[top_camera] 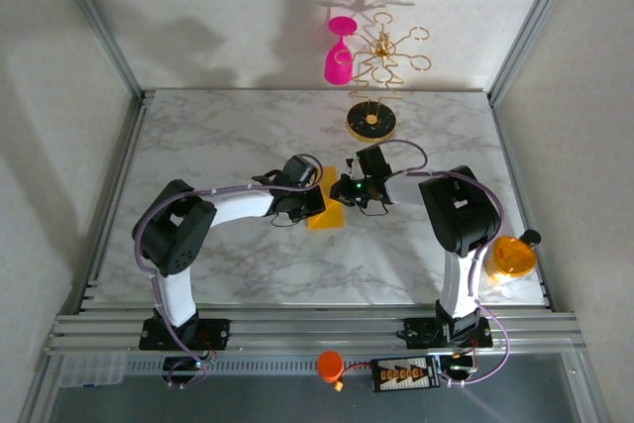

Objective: Fold a paper plane with a square sheet of paper (pick it up from the middle)
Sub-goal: Fold the triangle a second time at the center of the table.

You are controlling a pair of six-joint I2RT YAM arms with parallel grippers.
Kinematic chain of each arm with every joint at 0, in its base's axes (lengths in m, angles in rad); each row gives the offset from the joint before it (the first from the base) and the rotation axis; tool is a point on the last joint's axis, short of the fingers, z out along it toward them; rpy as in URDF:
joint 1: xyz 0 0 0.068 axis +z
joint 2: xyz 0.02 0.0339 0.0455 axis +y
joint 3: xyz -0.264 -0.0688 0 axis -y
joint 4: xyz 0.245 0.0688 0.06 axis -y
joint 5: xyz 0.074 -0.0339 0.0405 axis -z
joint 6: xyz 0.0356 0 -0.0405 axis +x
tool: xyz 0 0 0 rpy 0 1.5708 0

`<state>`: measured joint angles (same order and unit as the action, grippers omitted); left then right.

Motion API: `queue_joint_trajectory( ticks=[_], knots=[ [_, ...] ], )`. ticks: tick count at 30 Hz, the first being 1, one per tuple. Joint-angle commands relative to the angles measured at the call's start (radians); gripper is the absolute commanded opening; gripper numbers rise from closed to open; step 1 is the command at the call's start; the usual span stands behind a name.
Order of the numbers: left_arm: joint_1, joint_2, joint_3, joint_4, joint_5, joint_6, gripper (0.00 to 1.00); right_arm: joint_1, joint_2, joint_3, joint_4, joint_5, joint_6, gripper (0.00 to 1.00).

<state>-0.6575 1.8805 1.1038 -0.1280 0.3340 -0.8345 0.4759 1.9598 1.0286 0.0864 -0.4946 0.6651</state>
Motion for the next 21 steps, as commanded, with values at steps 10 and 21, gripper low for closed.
queue_joint_trajectory(
  ticks=[10, 21],
  knots=[
    [0.004, 0.066, -0.029, -0.089, 0.008, 0.031, 0.10, -0.002, 0.043, -0.029, -0.090, 0.103, -0.009, 0.00],
    [0.018, -0.138, -0.069, -0.195, 0.014, 0.072, 0.10, -0.002, 0.032, -0.020, -0.087, 0.100, -0.003, 0.00]
  ],
)
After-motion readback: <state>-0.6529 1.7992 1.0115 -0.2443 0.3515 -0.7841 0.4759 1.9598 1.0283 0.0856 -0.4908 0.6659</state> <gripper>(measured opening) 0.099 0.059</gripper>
